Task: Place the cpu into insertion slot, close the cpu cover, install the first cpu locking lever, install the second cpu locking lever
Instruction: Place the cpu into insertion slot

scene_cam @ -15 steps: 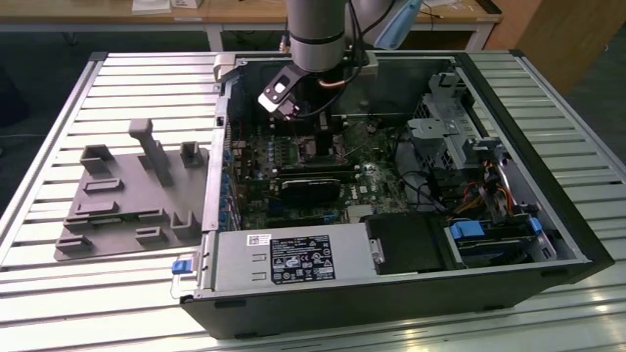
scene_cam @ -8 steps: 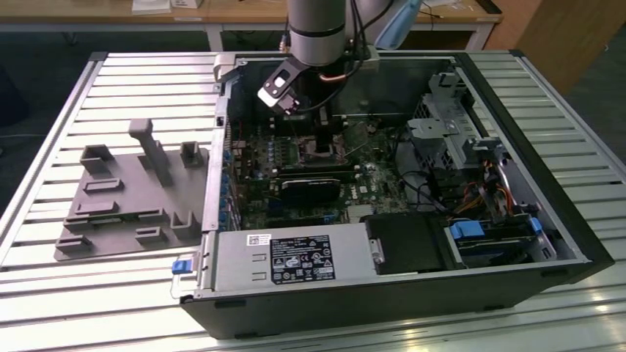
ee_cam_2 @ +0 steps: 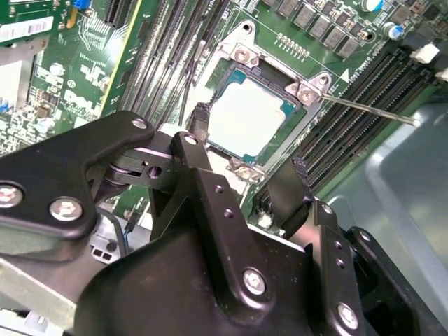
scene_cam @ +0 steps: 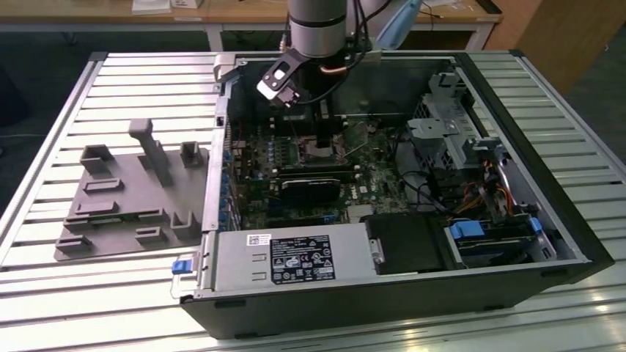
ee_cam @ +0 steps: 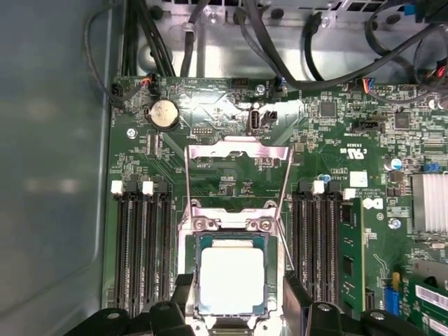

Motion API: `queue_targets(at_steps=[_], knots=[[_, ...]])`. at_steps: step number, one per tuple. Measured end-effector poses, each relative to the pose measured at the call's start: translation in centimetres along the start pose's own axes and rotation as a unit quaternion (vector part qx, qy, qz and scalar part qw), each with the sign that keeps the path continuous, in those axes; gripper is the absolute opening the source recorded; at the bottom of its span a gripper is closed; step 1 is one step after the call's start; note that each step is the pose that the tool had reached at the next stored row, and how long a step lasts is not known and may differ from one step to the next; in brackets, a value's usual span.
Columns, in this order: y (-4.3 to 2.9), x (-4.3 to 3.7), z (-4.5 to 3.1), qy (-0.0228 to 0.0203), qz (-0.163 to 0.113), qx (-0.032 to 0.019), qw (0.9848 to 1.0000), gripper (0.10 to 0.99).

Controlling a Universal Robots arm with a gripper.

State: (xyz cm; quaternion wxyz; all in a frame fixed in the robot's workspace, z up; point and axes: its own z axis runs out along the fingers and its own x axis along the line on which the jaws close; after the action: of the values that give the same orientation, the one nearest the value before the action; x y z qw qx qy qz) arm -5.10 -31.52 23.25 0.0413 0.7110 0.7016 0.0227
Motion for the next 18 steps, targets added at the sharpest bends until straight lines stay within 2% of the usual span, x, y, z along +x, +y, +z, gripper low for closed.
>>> queue_targets(at_steps=[9,16,17,18], knots=[[0.12,-0.03,-1.34,0.0000,0.000,0.0000,1.0000,0.612],[0.13,-0.03,-1.38,0.0000,0.000,0.0000,1.0000,0.612],[0.13,-0.03,-1.39,0.0000,0.000,0.0000,1.0000,0.596],[0.13,-0.03,-1.39,0.0000,0.000,0.0000,1.0000,0.533]])
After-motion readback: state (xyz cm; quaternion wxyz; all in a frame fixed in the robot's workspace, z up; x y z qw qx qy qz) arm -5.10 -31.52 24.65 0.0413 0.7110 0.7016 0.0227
